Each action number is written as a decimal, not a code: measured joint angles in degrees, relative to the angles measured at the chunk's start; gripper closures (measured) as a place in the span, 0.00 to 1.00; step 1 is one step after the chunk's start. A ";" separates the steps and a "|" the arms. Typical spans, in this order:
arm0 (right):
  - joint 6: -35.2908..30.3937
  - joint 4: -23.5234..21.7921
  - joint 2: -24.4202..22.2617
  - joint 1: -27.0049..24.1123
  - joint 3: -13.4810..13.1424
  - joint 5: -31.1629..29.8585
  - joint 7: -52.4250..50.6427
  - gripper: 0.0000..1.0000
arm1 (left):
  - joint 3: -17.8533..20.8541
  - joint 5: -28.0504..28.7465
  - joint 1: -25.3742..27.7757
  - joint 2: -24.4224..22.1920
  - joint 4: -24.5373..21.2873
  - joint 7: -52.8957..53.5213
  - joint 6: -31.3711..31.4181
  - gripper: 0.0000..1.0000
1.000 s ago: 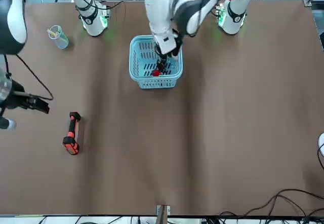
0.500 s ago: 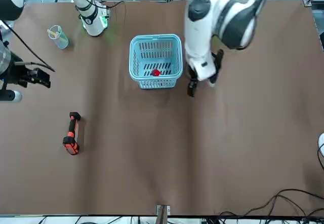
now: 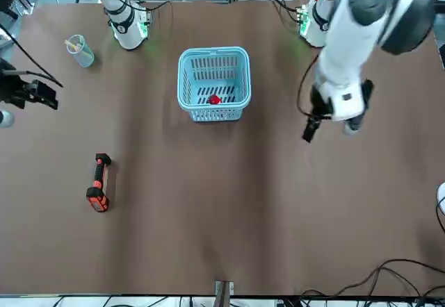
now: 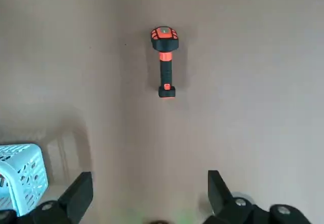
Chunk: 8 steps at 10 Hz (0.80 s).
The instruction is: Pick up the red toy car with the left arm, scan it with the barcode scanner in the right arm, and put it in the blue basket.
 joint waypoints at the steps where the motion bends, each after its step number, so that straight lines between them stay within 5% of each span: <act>1: 0.00 -0.03 0.00 -0.50 -0.11 0.02 -0.25 0.00 | 3.36 -2.62 -0.06 -1.52 0.01 2.50 -0.03 0.15; 4: 0.00 -0.04 -0.04 -0.47 0.19 0.03 -0.31 0.00 | 10.93 -6.34 0.03 -4.26 0.81 17.09 -1.19 0.14; 6: -0.01 -0.03 -0.31 -0.46 0.15 0.03 -0.31 0.00 | 14.83 -7.22 -0.05 -4.50 2.56 32.46 -4.93 0.03; 8: -0.06 -0.58 -1.12 1.91 -3.16 1.08 -1.68 0.00 | 20.37 -9.39 -0.07 -4.53 5.02 45.67 -9.48 0.00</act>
